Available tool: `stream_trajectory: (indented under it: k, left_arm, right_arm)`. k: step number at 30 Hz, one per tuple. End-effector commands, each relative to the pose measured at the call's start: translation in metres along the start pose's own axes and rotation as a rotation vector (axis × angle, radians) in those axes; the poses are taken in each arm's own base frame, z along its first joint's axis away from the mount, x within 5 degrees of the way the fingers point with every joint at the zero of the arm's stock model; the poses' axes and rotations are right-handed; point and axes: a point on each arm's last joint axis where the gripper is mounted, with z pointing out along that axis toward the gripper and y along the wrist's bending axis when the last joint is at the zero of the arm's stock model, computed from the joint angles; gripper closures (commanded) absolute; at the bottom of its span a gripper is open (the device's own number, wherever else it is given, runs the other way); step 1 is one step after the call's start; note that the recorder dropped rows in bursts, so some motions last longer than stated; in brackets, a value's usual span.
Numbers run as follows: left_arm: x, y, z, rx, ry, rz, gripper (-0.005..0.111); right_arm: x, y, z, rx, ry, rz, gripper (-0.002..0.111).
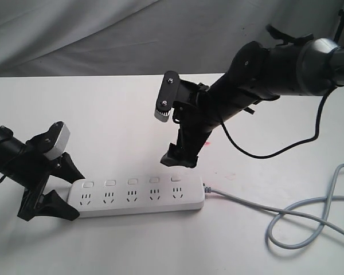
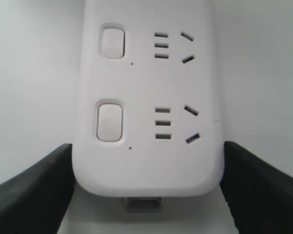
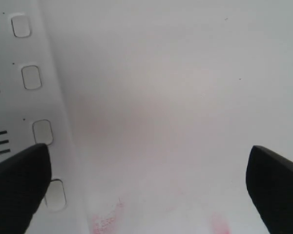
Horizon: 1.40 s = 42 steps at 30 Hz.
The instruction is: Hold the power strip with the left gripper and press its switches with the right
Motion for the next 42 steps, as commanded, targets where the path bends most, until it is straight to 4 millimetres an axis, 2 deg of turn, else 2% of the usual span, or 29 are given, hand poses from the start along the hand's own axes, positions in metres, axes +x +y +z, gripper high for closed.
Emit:
stream_trajectory:
  k: [1,11,20,27,32,42]
  left_arm:
    - [0.001,0.001,0.002,0.001,0.016,0.005,0.104]
    - [0.001,0.001,0.002,0.001,0.016,0.005,0.104]
    - [0.001,0.001,0.002,0.001,0.016,0.005,0.104]
    - [0.001,0.001,0.002,0.001,0.016,0.005,0.104]
    - [0.001,0.001,0.002,0.001,0.016,0.005,0.104]
    - [0.001,0.001,0.002,0.001,0.016,0.005,0.104]
  right_arm:
    - [0.012,0.003,0.019,-0.029,0.035,0.002,0.003]
    - [0.019,0.003,0.025,-0.032,0.077,-0.034,0.003]
    - [0.034,0.005,0.041,-0.057,0.156,-0.069,0.003]
    - [0.04,0.004,0.04,-0.052,0.214,-0.093,0.003]
    - [0.043,0.009,0.04,-0.11,0.25,-0.124,0.003]
    - [0.039,0.008,0.04,-0.091,0.213,-0.068,0.003]
